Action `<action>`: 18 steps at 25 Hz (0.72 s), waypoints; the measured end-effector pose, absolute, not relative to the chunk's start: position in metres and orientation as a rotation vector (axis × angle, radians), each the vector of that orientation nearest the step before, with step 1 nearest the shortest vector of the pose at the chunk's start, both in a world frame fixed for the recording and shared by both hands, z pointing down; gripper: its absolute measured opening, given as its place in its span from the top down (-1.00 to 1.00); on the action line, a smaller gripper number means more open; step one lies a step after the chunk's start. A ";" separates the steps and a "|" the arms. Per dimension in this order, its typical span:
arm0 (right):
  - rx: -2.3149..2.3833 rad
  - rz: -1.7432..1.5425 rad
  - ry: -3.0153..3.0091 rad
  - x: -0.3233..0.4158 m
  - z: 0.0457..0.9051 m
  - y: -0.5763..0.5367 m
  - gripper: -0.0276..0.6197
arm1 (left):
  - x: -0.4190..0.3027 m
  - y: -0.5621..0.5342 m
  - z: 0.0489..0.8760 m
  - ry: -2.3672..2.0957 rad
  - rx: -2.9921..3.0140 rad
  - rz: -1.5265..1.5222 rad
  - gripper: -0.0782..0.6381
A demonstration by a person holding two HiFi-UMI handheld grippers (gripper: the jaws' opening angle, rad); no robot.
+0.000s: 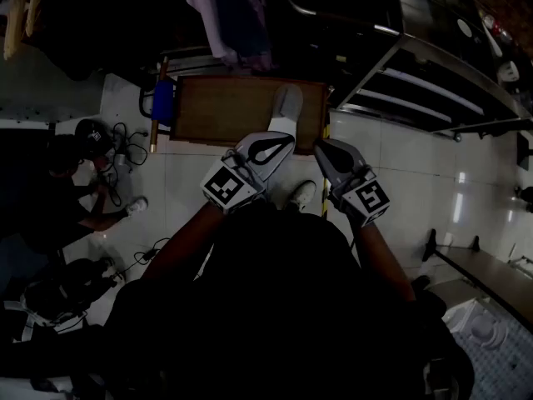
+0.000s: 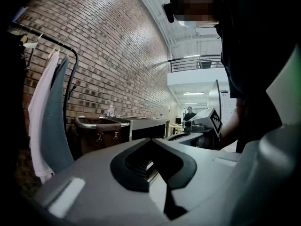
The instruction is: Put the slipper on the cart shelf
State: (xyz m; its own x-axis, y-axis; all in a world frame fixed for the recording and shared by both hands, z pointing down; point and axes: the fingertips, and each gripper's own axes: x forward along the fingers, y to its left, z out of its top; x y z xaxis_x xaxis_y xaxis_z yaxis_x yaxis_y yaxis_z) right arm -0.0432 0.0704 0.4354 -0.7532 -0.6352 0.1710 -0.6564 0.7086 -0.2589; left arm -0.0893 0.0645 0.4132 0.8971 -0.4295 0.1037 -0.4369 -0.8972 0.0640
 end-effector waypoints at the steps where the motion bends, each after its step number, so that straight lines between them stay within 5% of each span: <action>1: 1.064 0.469 -2.842 -0.040 0.441 0.070 0.90 | -0.087 0.065 0.414 -0.689 2.971 0.143 0.78; 13: 0.981 0.695 -2.690 -0.039 0.525 0.053 0.85 | -0.086 0.050 0.431 -0.712 2.949 0.200 0.78; 18: 1.008 0.982 -2.527 -0.054 0.584 0.036 0.56 | -0.097 0.025 0.435 -0.641 2.942 0.196 0.78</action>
State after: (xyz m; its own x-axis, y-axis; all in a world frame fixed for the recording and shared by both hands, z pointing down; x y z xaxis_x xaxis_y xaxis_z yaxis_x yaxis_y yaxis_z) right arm -0.0540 0.0361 0.5842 -0.7300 -0.5162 0.4479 -0.6832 0.5337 -0.4984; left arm -0.0970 0.0253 0.4353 0.9017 -0.4047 0.1522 -0.4207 -0.9024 0.0933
